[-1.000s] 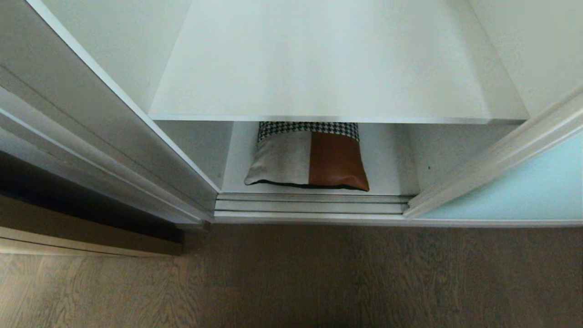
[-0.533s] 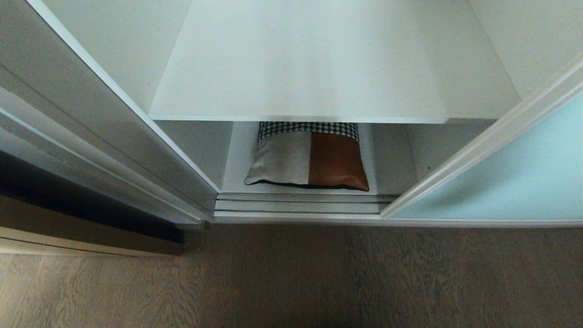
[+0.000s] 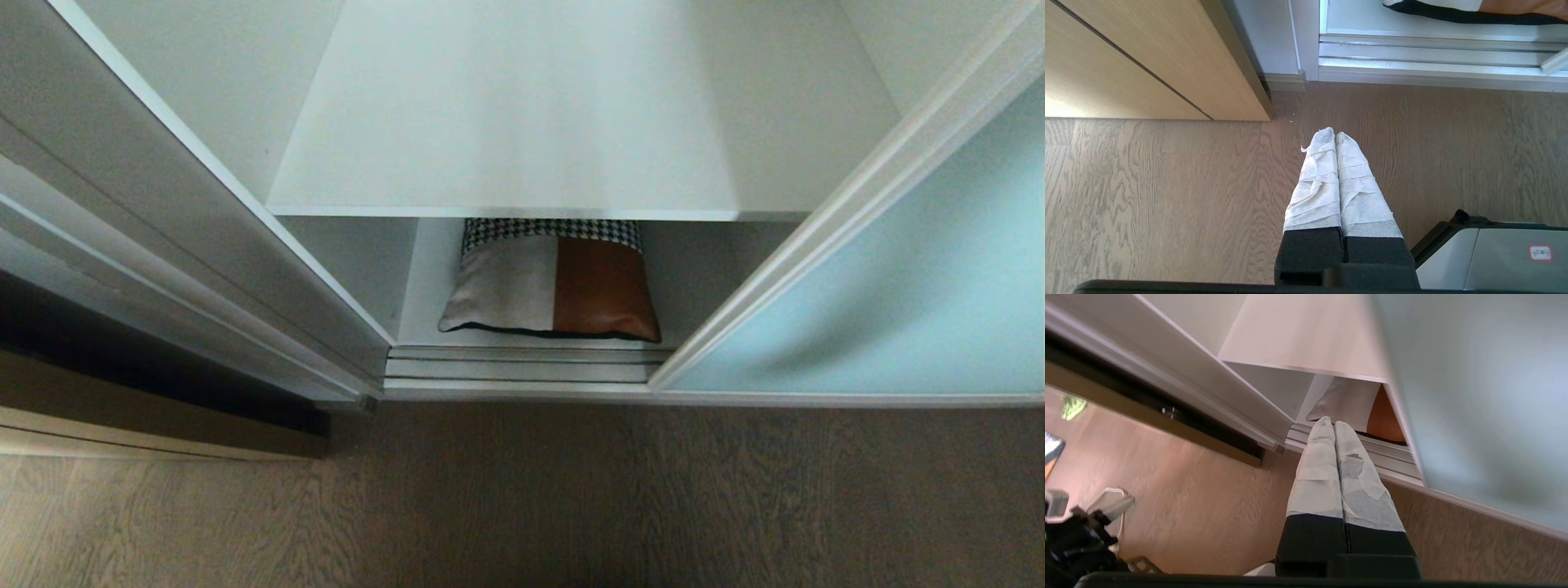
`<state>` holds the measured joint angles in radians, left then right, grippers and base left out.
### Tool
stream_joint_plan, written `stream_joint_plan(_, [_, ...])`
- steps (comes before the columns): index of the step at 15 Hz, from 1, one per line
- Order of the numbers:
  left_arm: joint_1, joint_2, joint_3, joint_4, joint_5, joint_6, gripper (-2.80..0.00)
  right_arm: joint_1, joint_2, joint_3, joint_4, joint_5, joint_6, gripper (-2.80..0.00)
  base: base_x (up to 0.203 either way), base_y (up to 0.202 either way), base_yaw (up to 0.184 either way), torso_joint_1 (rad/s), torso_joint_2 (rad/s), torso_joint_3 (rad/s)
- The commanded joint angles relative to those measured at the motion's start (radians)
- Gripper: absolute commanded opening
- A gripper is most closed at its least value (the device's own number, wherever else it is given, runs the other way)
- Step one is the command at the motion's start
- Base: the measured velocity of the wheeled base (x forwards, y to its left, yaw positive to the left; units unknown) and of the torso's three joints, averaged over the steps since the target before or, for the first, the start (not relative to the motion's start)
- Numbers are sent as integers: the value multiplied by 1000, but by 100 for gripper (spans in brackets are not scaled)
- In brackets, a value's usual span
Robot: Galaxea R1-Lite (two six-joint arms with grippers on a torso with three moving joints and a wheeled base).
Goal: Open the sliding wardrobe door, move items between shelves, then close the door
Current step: Close the door
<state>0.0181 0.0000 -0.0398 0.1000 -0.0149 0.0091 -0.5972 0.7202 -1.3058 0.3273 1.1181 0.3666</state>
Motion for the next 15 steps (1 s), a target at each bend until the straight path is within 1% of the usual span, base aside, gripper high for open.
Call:
stream_joint_plan(1, [0, 2, 0, 1, 0, 0, -280, 73, -4, 3, 33, -76, 0, -280, 0, 0, 0, 0, 0, 0])
stream_joint_plan(2, [0, 2, 0, 1, 0, 0, -280, 103, -4, 3, 54, -125, -3, -280, 0, 0, 0, 0, 0, 0])
stream_joint_plan(6, [0, 2, 0, 1, 0, 0, -280, 256, -2, 7, 116, -366, -20, -280, 0, 0, 0, 0, 0, 0])
stream_joint_plan(8, [0, 2, 0, 1, 1, 0, -280, 341, -4, 21, 145, -487, -56, -280, 0, 0, 0, 0, 0, 0])
stream_joint_plan(10, [0, 2, 0, 0, 0, 0, -280, 430, -25, 57, 147, -623, -96, -280, 0, 0, 0, 0, 0, 0])
stream_joint_plan(11, [0, 2, 0, 0, 1, 0, -280, 467, -37, 74, 144, -676, -103, -280, 0, 0, 0, 0, 0, 0])
stream_joint_plan(12, [0, 2, 0, 0, 0, 0, -280, 499, -46, 91, 142, -711, -106, -280, 0, 0, 0, 0, 0, 0])
stream_joint_plan(13, [0, 2, 0, 0, 0, 0, -280, 511, -53, 104, 139, -739, -106, -280, 0, 0, 0, 0, 0, 0])
stream_joint_plan(15, [0, 2, 0, 0, 0, 0, -280, 505, -60, 103, 115, -804, -102, -280, 0, 0, 0, 0, 0, 0])
